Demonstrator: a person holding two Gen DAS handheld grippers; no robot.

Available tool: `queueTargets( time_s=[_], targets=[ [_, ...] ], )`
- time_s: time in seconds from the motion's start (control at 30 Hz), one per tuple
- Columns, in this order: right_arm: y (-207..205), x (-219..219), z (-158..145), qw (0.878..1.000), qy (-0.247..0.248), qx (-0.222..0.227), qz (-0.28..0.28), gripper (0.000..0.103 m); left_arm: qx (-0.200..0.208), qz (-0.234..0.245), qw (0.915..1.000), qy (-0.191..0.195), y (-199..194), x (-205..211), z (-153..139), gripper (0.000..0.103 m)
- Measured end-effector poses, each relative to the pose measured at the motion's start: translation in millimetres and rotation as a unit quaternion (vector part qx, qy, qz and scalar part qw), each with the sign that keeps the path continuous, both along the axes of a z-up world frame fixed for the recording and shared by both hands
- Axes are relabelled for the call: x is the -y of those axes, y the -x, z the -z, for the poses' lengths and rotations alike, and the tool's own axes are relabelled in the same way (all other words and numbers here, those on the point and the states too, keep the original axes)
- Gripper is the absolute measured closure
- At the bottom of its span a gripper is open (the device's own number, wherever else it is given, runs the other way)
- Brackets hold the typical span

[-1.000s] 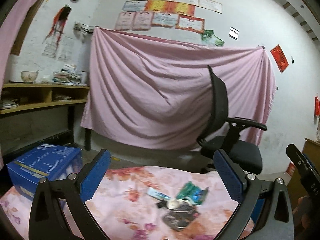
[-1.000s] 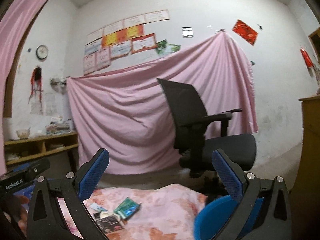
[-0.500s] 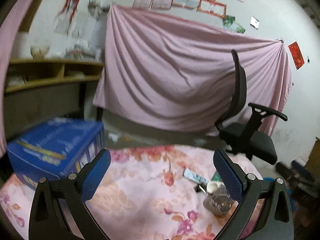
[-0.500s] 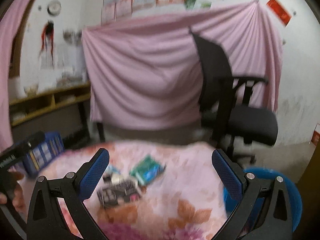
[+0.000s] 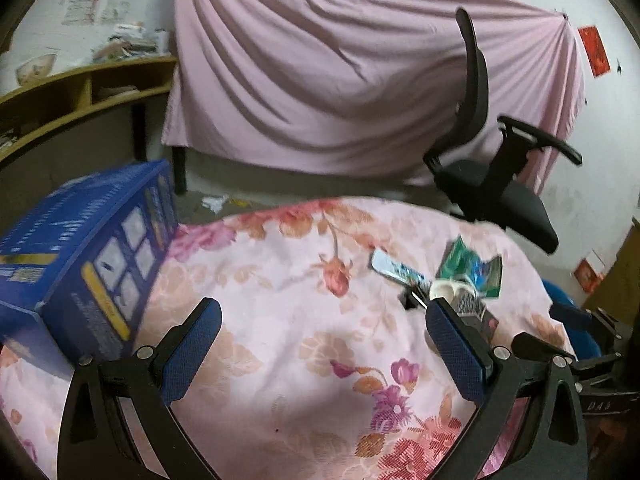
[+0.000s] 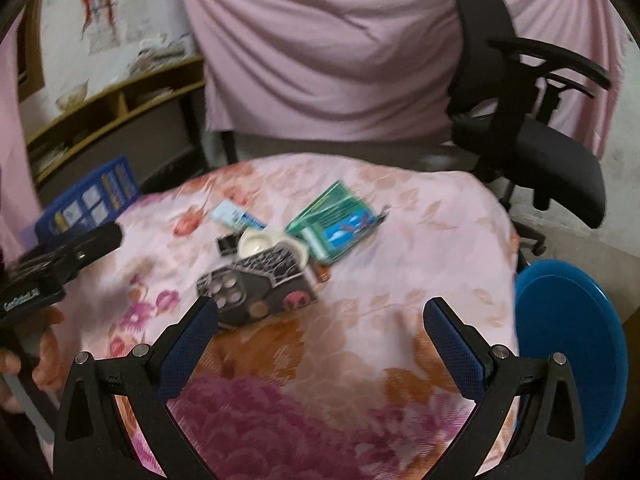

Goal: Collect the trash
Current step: 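Grasp the black phone case with the right tool while the left tool reaches the binder clip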

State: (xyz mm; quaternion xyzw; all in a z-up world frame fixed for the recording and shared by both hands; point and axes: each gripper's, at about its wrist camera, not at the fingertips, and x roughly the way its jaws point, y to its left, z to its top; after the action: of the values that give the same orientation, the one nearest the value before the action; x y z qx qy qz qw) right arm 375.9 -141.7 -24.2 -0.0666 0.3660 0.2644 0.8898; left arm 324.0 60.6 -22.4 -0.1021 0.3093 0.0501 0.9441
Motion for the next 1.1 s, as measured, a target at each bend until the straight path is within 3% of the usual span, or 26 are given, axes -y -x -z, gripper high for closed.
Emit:
queueTargets(
  time_s=[0.17,0.23,0.5,0.7,0.97,1.03,1.1],
  targets=[
    [-2,-16,10,0.999,0.034,-0.02,-0.03,0.0,-0.032,0.033,0.9989,-0.003,-15,2,6,0.01],
    [-2,-24,15,0.998,0.05,-0.026,-0.04,0.0,-0.044,0.044,0.998,0.003,-20,1,8,0.021],
    [-11,-50,23,0.994,0.086,-0.028,-0.058,0.001,-0.067,0.056,0.9959,0.022,-26,-9,13,0.032],
    [-19,-49,26,0.995,0.065,-0.047,-0.061,0.017,-0.075,0.073,0.9941,0.03,-30,-8,18,0.032],
    [-25,-30,21,0.998,0.033,-0.049,-0.019,0.02,-0.066,0.105,0.9914,0.042,-40,4,20,0.033],
    [-27,-23,20,0.998,0.026,-0.051,-0.007,0.021,-0.067,0.11,0.9906,0.047,-45,6,21,0.043],
    [-28,-18,19,0.998,0.026,-0.051,0.004,0.021,-0.071,0.116,0.9892,0.054,-53,9,22,0.047]
  ],
)
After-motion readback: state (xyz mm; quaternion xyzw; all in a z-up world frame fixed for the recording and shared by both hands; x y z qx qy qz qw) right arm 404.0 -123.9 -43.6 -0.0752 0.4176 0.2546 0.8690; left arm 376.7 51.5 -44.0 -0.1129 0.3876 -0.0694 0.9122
